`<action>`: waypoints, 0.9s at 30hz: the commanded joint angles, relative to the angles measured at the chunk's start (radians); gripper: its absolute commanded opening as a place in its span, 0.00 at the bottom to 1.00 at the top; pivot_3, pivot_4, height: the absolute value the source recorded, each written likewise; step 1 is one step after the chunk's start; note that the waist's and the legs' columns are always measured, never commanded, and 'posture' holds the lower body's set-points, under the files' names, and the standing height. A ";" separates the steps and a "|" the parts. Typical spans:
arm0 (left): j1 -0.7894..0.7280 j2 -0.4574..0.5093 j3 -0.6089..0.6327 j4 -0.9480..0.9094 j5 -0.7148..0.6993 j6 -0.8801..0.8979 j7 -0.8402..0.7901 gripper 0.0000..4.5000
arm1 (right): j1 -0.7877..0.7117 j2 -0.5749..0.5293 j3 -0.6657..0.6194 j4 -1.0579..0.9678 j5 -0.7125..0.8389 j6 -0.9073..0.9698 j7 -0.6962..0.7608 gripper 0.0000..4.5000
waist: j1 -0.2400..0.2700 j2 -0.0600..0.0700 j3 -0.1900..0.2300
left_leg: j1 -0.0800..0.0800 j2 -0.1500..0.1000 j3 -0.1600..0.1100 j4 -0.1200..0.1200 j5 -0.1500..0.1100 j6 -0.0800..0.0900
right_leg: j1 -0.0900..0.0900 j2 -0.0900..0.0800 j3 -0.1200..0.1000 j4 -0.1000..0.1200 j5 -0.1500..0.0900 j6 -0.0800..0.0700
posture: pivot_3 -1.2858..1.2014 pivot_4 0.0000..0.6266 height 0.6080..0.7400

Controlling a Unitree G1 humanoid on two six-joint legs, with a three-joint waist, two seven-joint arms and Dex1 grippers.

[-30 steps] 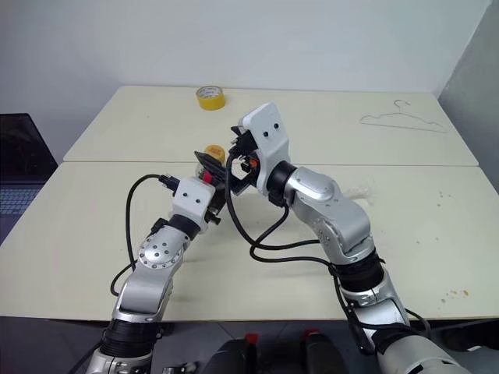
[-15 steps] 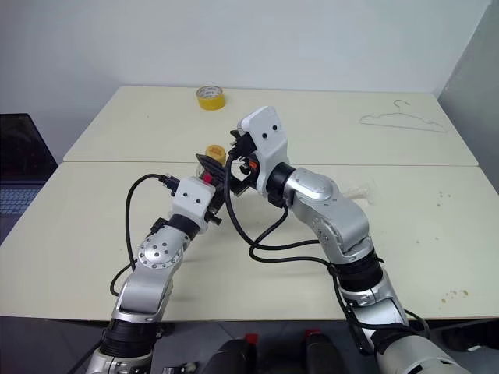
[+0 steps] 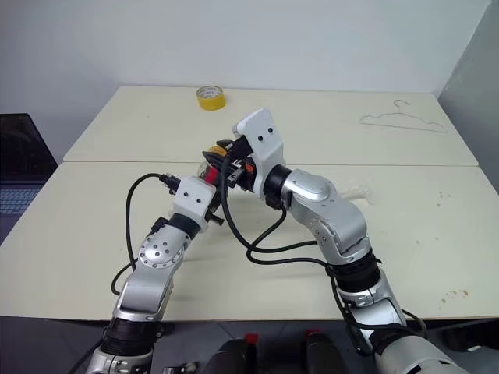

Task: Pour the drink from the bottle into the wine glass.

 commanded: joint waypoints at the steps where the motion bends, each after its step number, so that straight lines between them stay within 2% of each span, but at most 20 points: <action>1: -0.018 -0.003 0.017 -0.038 0.004 -0.044 0.024 0.22 | -0.003 0.004 -0.014 -0.041 0.006 0.000 0.006 0.27 | 0.000 0.000 0.000 | 0.000 0.000 0.000 0.000 0.000 0.000 | 0.000 0.000 0.000 0.000 0.000 0.000 | 0.52 0.24 1.00; 7: -0.014 -0.004 0.022 -0.050 -0.012 -0.042 0.019 0.21 | 0.003 -0.007 -0.005 -0.042 -0.002 -0.021 0.032 0.27 | 0.000 0.000 0.000 | 0.000 0.000 0.000 0.000 0.000 0.000 | 0.000 0.000 0.000 0.000 0.000 0.000 | 0.52 0.24 1.00; 11: -0.014 -0.004 0.030 -0.079 -0.060 -0.014 -0.017 0.20 | 0.012 -0.061 0.012 -0.054 -0.016 -0.076 0.102 0.27 | 0.001 0.000 0.000 | 0.000 0.000 0.000 0.000 0.000 0.000 | 0.000 0.000 0.000 0.000 0.000 0.000 | 0.52 0.24 1.00; 16: -0.011 0.024 0.049 -0.131 -0.156 0.059 -0.120 0.20 | 0.034 -0.186 0.036 -0.063 -0.035 -0.223 0.282 0.27 | 0.000 0.000 0.000 | 0.000 0.000 0.000 0.000 0.000 0.000 | 0.000 0.000 0.000 0.000 0.000 0.000 | 0.52 0.24 1.00; 20: -0.009 0.046 0.075 -0.168 -0.247 0.131 -0.192 0.19 | 0.036 -0.245 0.035 -0.040 -0.048 -0.331 0.391 0.27 | -0.001 0.000 0.000 | 0.000 0.000 0.000 0.000 -0.002 0.003 | 0.000 0.000 -0.001 0.000 0.000 0.000 | 0.52 0.24 1.00; 23: 0.009 0.102 0.114 -0.192 -0.391 0.218 -0.314 0.18 | 0.015 -0.316 0.033 0.009 -0.067 -0.489 0.544 0.27 | -0.001 0.000 0.000 | 0.000 0.000 0.000 0.000 -0.002 0.003 | 0.001 0.000 -0.001 -0.001 0.000 0.000 | 0.52 0.24 1.00; 27: 0.032 0.140 0.131 -0.208 -0.484 0.268 -0.373 0.18 | -0.012 -0.352 0.036 0.066 -0.080 -0.611 0.647 0.27 | -0.003 0.000 0.001 | 0.000 0.000 0.000 0.000 -0.002 0.003 | 0.001 0.000 -0.001 -0.001 0.000 0.000 | 0.52 0.24 1.00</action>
